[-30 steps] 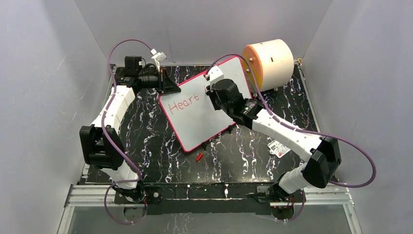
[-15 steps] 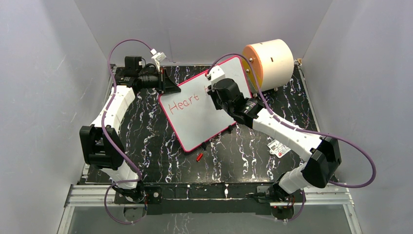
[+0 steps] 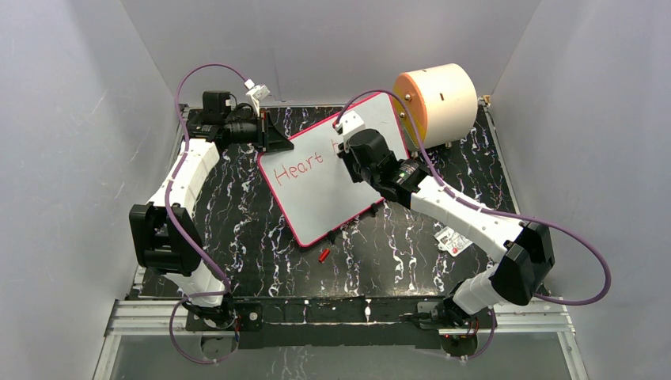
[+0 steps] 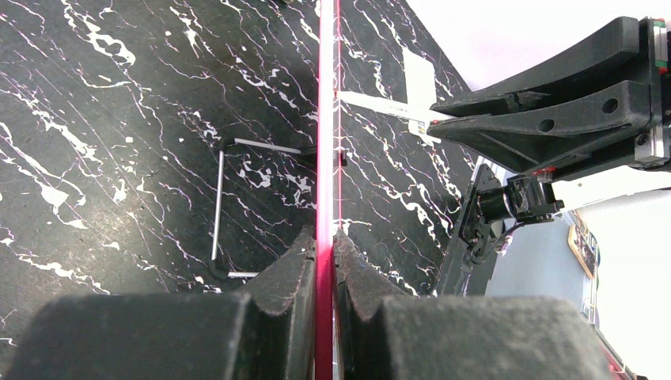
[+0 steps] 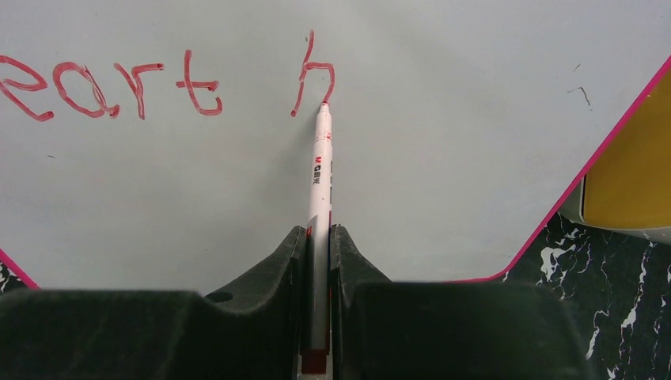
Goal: Write a sentence on the whiteboard
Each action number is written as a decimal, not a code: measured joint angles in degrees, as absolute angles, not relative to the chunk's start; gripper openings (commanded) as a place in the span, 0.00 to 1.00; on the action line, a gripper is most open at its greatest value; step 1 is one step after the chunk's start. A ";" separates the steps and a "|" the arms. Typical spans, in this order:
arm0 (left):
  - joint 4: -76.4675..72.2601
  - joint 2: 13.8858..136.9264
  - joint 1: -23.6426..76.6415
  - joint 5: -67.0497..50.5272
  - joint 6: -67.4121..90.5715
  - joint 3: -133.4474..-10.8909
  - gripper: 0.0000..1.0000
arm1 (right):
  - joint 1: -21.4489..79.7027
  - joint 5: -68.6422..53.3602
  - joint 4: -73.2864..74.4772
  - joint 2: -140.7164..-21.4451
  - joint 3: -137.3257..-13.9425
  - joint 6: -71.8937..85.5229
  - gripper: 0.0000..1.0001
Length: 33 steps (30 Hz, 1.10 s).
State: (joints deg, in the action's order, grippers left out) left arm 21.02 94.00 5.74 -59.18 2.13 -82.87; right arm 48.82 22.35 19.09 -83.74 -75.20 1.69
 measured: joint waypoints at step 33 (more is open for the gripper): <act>21.04 94.00 5.74 -59.37 2.13 -82.87 0.00 | 48.69 22.90 19.18 -82.54 -75.02 2.42 0.00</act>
